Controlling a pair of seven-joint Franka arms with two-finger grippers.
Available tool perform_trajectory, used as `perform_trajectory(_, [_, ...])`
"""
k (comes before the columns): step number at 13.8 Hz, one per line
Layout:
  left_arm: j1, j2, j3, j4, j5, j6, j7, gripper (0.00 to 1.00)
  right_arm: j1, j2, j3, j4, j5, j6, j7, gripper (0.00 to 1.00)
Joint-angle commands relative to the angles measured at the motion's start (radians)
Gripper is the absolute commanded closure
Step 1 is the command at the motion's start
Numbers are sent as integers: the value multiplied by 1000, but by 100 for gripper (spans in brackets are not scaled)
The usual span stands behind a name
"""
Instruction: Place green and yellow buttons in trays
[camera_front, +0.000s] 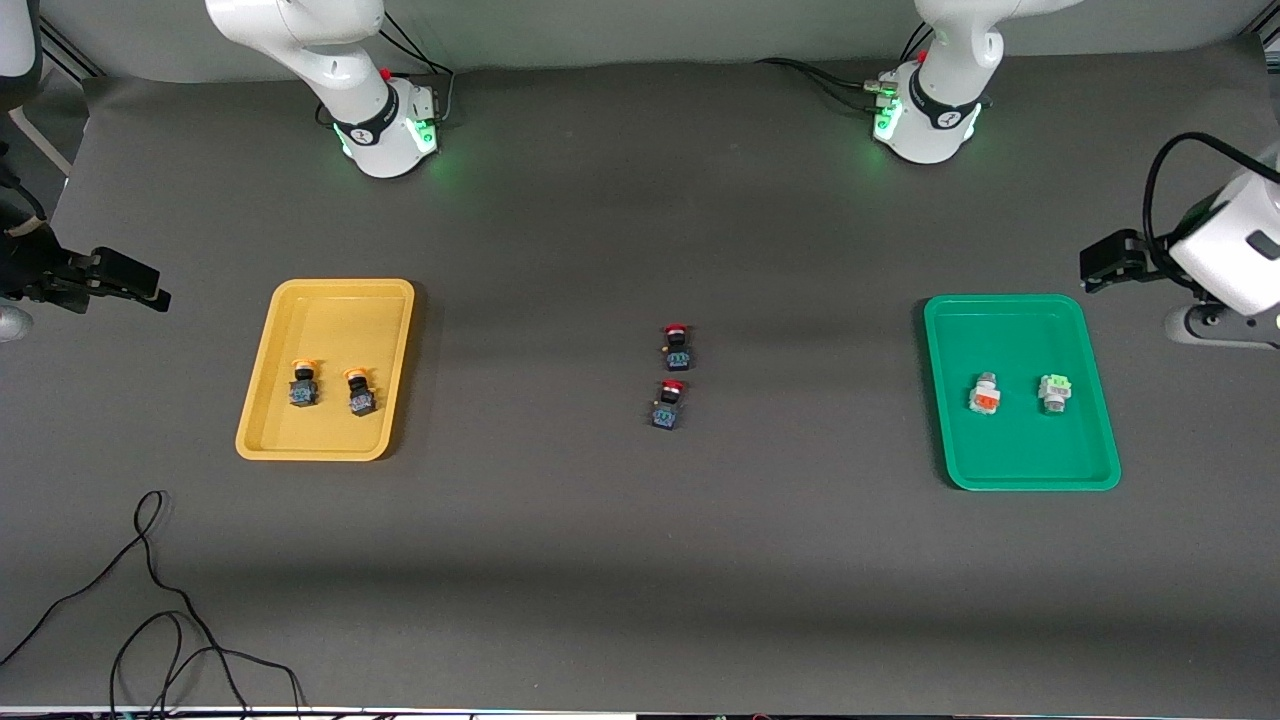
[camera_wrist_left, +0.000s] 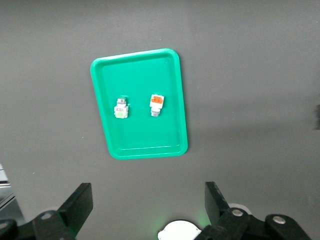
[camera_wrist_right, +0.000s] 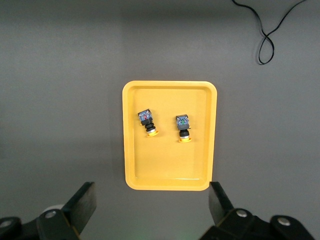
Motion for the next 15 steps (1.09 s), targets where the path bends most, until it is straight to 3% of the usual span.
perform_trajectory(1, [-110,-122,119,-176,-23,73,-9,0,1,-2,9,12,-20,-1,31,0])
perform_trajectory(4, [-47,-245,120,-374,-99,213,-10,0,1,-2,7,12,-11,-5,33,0])
perform_trajectory(6, [-38,-270,116,-414,-107,233,-10,0,1,-3,7,12,-11,-5,33,0])
perform_trajectory(15, [-49,-221,116,-368,-106,202,-17,0,1,-5,4,12,-12,-9,32,0])
